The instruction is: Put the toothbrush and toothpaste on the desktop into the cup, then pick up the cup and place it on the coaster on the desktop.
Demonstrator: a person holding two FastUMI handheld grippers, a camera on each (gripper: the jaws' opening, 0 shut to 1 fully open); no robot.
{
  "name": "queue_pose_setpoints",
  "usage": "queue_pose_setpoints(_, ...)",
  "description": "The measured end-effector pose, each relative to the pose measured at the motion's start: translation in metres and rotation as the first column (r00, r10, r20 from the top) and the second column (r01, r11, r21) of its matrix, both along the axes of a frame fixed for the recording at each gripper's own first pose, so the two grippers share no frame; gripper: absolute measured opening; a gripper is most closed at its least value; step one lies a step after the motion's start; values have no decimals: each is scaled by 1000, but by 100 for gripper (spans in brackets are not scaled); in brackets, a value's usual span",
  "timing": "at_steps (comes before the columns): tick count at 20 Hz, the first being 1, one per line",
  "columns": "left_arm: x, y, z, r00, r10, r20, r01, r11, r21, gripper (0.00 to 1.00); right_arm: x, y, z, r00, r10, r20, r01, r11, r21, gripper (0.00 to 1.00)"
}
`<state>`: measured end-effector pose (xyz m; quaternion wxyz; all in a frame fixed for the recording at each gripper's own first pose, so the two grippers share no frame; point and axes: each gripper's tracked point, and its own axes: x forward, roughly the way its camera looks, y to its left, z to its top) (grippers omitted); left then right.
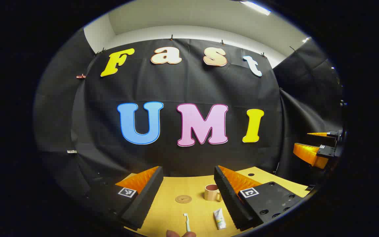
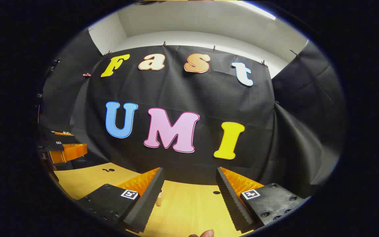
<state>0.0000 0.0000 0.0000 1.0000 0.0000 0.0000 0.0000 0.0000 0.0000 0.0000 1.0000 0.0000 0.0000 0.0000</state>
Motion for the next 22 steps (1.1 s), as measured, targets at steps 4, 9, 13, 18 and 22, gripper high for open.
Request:
queue_pose_setpoints(4, -3, 6, -11, 999, 17, -34, -16, 1000, 12, 98, 4, 10, 0, 1000, 29, -1, -29, 999, 18, 95)
queue_pose_setpoints(9, -9, 9, -17, 998, 21, -59, -20, 1000, 18, 98, -5, 8, -3, 1000, 24, -5, -24, 1000, 6, 94)
queue_pose_setpoints(13, -11, 6, -21, 998, 9, -66, -8, 1000, 19, 98, -10, 10, -4, 1000, 24, -14, -24, 1000, -1, 96)
queue_pose_setpoints(18, -14, 7, -25, 997, -2, -79, 4, 1000, 21, 98, -13, 13, -8, 999, 19, -26, -19, 1000, 4, 96)
queue_pose_setpoints(22, -15, 11, -32, 995, 1, -102, 1, 1000, 23, 98, -8, 24, -19, 996, 36, -83, -36, 999, 12, 97)
